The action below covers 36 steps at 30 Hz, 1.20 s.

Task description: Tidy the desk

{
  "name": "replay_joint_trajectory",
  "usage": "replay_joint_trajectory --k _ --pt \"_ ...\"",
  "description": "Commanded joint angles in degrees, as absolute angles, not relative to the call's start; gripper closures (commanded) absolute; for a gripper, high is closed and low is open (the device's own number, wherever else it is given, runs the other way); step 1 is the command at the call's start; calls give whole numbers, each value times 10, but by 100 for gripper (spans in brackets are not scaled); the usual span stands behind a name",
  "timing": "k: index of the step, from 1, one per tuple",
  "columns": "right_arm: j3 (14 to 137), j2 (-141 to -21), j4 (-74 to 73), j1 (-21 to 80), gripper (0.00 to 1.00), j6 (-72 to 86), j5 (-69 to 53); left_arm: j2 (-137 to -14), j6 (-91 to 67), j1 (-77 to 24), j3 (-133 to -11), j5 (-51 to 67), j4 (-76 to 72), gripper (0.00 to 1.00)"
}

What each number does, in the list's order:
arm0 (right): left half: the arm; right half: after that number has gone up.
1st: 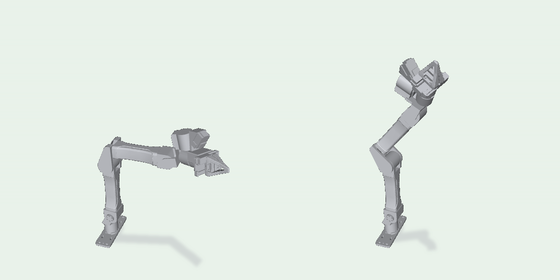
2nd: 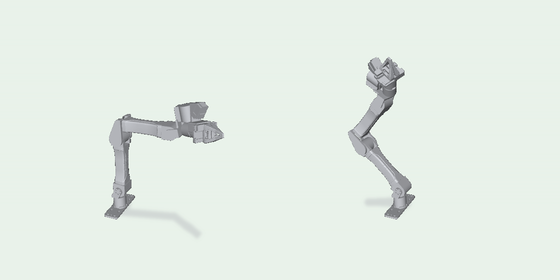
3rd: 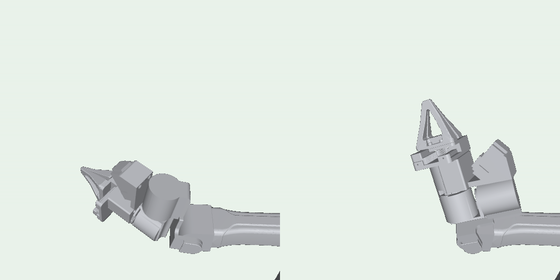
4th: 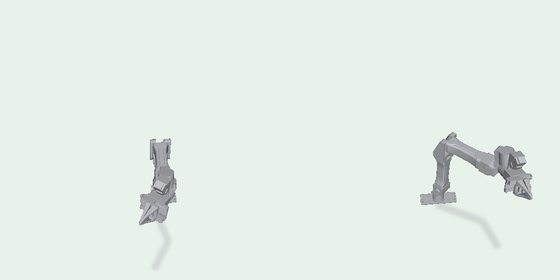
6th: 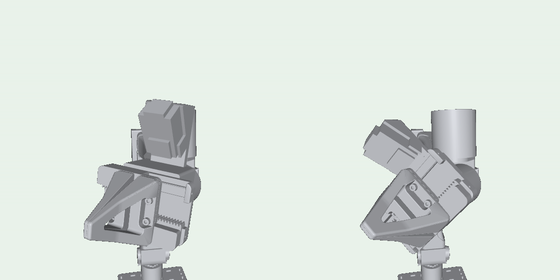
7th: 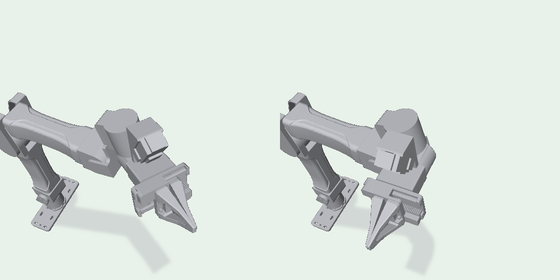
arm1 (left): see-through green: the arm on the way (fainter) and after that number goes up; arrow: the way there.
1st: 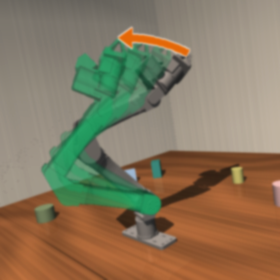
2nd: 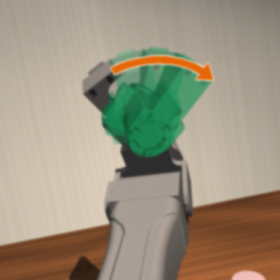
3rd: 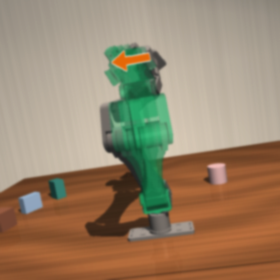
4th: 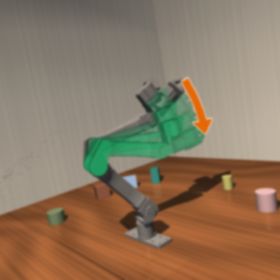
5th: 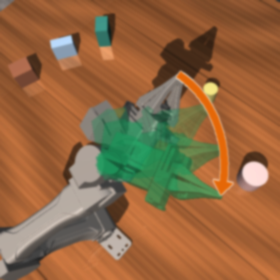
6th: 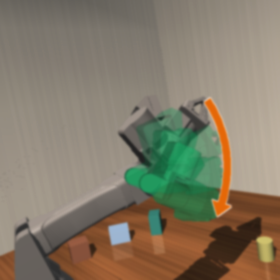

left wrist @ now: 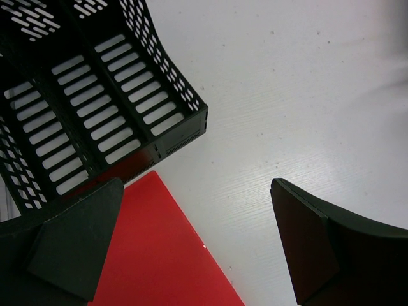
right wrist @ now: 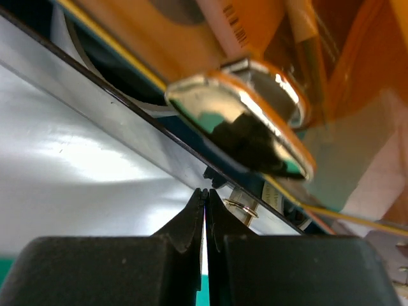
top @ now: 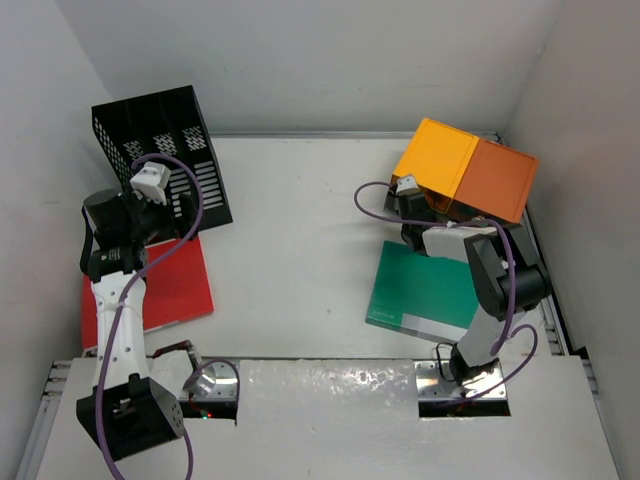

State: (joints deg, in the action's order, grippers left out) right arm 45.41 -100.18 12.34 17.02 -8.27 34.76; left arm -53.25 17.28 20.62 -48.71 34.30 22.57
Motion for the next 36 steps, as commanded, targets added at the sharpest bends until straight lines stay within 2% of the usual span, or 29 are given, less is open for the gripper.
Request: replay_joint_trajectory --k 1,6,17,24,25,28,29,30,32,34,36 --pt "480 -1012 184 161 100 -123 396 -530 181 206 -511 338 220 0" --pt "476 -1011 188 156 100 -126 404 -526 191 206 -520 322 226 0" --pt "474 -958 125 157 100 -106 339 -533 199 198 -543 302 271 0" --pt "441 -892 80 157 99 -51 270 -598 228 -13 -641 192 392 5" --pt "438 -882 50 157 97 -41 264 -605 218 -41 -649 175 395 5" --pt "432 -835 -12 156 75 19 251 -647 197 -169 -667 73 385 5" --pt "430 -809 -28 156 63 32 249 -682 195 -243 -670 49 384 5" --pt "427 -796 -40 154 55 59 247 -703 193 -275 -674 17 384 5" --pt "418 -759 -75 143 45 100 240 -759 184 -356 -679 15 374 5" --pt "396 -731 -89 133 40 126 217 -792 163 -390 -681 52 355 7" --pt "374 -690 -88 118 34 156 184 -830 111 -407 -675 135 304 17"
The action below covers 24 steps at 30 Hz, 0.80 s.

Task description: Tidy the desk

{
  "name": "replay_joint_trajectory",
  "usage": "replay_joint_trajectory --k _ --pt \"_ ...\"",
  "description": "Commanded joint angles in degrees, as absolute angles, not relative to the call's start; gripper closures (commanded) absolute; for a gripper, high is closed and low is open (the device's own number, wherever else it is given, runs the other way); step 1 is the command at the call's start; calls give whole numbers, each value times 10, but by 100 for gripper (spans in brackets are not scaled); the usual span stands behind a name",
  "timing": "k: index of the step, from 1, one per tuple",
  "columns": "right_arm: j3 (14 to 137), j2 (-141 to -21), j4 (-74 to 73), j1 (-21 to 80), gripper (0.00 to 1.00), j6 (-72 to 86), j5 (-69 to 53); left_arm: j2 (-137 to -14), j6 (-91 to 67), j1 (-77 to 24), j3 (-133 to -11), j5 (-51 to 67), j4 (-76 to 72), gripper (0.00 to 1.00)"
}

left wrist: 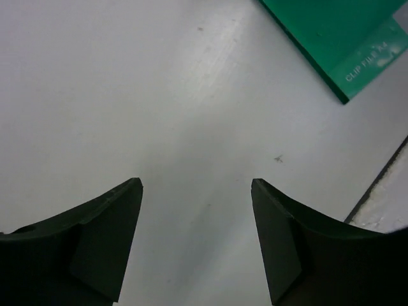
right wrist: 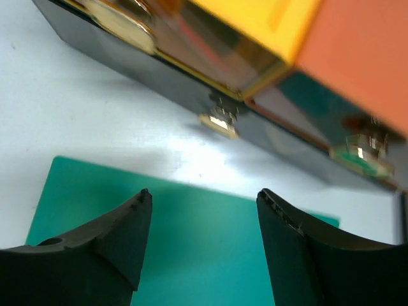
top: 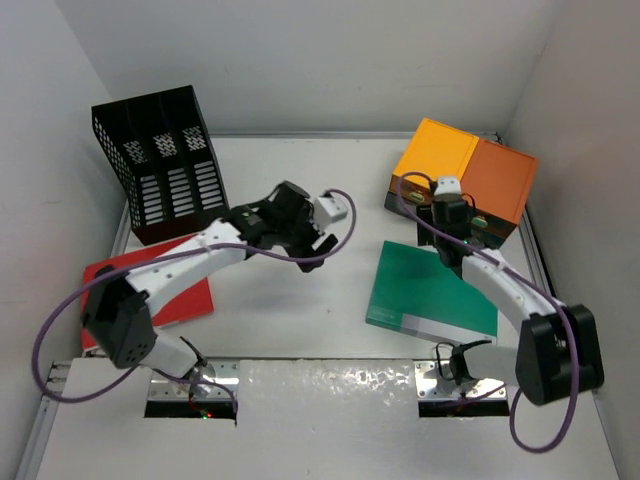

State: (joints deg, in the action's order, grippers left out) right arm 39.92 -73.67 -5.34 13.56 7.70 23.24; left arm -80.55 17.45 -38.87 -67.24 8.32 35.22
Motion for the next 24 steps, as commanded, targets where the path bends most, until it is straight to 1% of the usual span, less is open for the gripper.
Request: replay_joint_trajectory --k 1,2,3,4,6,7,9,10,11,13,18,24 --pt "353 -677 -89 114 33 164 176 -839 88 -407 -667 169 281 37" --pt "338 -656 -95 107 28 177 171 -855 44 -407 -645 226 226 50" --pt "338 -648 -95 105 28 183 171 -863 25 -408 -634 250 200 50" --pt "326 -640 -104 101 27 187 166 -870 8 -410 -623 270 173 53" --pt "317 -625 -114 94 27 196 160 -888 -26 -417 -596 323 107 52" --pt "307 -609 -121 93 27 199 161 -891 -57 -419 -584 345 80 50" --pt "295 -591 -125 93 27 209 166 -895 -123 -427 -543 387 -30 46" --pt "286 -575 -130 93 27 214 170 -896 -146 -431 -530 390 -67 42" --pt "282 -568 -134 93 27 219 173 -901 -164 -440 -521 388 -122 40" --pt "276 -554 -145 92 27 224 173 -915 -219 -447 -503 367 -162 39" --pt "270 -498 -166 93 27 234 185 -990 -308 -454 -484 370 -238 38" --pt "265 -460 -180 92 28 232 189 -1055 -353 -482 -454 362 -307 40"
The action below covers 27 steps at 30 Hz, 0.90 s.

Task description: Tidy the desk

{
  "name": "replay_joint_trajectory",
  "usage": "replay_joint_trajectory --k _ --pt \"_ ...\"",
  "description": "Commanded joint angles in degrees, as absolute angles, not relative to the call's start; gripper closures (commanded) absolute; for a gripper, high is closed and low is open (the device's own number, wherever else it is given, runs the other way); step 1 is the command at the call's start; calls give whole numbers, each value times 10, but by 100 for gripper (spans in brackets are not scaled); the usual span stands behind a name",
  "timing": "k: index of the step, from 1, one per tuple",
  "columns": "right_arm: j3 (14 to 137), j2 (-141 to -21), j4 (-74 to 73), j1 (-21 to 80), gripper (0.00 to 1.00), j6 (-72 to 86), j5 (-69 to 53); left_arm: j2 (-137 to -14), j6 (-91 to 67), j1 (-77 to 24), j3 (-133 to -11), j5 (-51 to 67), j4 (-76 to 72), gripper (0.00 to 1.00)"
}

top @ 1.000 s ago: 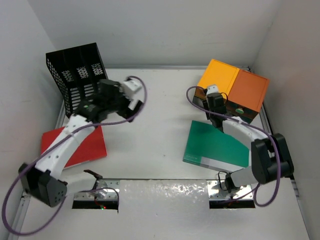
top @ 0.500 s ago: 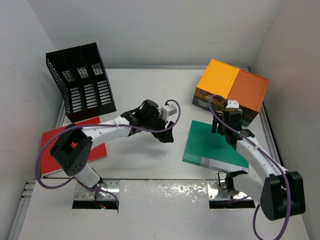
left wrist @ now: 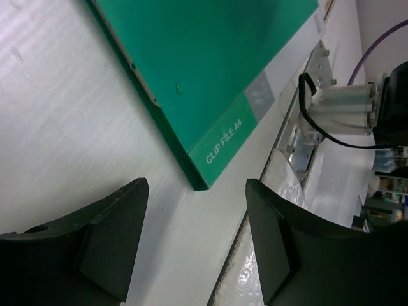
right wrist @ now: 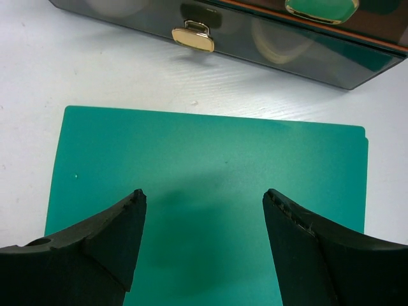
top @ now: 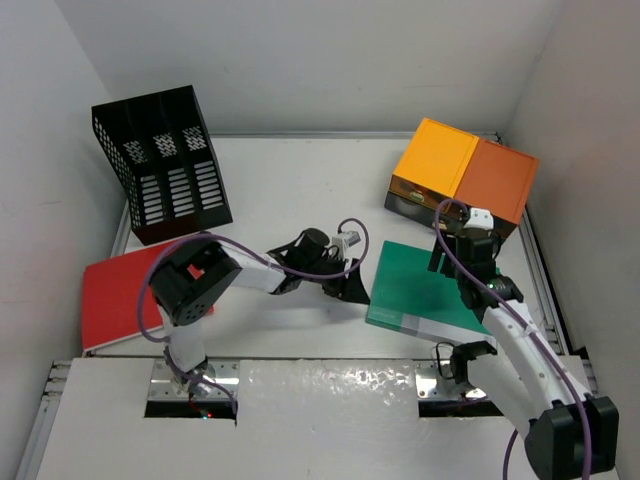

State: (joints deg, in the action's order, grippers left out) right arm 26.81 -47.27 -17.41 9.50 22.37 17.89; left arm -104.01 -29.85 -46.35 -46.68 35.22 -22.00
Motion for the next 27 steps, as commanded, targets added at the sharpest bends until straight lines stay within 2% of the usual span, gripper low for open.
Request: replay_joint_trajectory --k 1,8,17,20,24,27 --pt "267 -457 -183 92 28 233 190 -1069 -362 -483 -452 366 -318 40" --pt "278 -442 -197 93 28 225 199 -1099 -403 -513 -450 373 -365 40" --pt "284 -420 -200 93 28 216 210 -1161 -453 -518 -460 407 -373 45" --pt "280 -425 -192 92 29 221 207 -1165 -461 -518 -472 405 -374 51" --pt "271 -444 -179 92 29 221 195 -1191 -466 -518 -497 417 -361 67" --pt "270 -460 -180 93 29 220 192 -1208 -465 -517 -513 419 -346 72"
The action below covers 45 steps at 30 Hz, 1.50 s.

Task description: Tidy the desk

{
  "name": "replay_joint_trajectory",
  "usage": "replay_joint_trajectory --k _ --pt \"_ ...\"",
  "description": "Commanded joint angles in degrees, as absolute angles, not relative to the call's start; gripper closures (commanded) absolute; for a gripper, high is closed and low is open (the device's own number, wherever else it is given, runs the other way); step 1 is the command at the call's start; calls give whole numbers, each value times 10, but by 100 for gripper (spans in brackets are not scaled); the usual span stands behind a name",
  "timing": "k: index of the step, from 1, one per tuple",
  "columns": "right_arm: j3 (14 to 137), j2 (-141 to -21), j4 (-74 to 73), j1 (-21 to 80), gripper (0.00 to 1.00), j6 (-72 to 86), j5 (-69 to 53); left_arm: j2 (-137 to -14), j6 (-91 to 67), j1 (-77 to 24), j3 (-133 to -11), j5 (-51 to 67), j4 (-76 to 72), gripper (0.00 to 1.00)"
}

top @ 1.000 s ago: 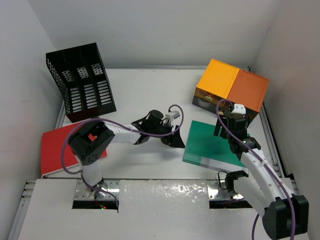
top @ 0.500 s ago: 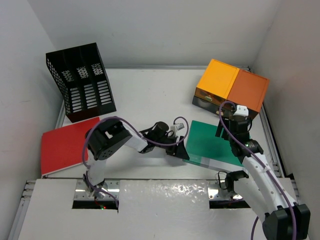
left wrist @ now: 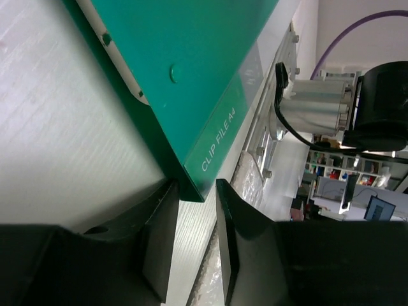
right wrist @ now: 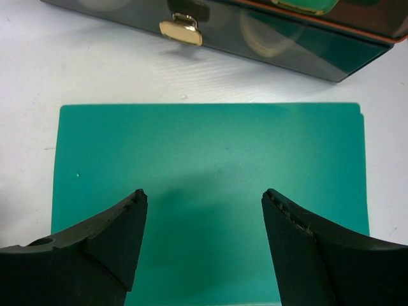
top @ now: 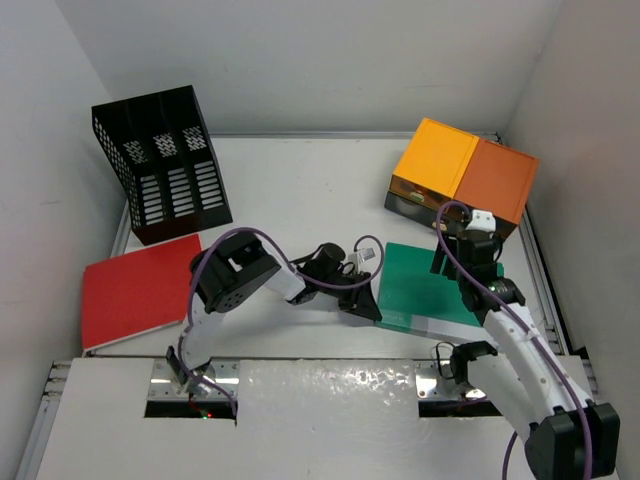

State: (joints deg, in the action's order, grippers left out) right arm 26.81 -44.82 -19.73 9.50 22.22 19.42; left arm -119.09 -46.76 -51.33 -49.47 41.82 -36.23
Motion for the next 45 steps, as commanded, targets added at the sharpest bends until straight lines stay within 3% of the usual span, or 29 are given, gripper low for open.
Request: replay_joint_trajectory --k 1,17,21,25,33,40,45 --pt "269 -462 -179 93 29 220 190 -1212 -465 -517 -518 420 -345 72" --pt "260 -481 -167 93 30 210 187 -1259 -434 -490 -620 406 -281 65" --pt "258 -484 -167 93 30 208 189 -1272 -433 -494 -636 410 -272 70" --pt "257 -485 -163 92 30 211 185 -1284 -439 -495 -645 419 -266 100" --pt "270 -484 -173 92 30 164 128 -1270 -430 -490 -669 430 -222 100" --pt "303 -468 -200 101 34 104 9 -1222 -389 -464 -672 425 -180 100" --pt "320 -463 -245 188 33 49 77 -1210 -385 -450 -668 448 -190 100"
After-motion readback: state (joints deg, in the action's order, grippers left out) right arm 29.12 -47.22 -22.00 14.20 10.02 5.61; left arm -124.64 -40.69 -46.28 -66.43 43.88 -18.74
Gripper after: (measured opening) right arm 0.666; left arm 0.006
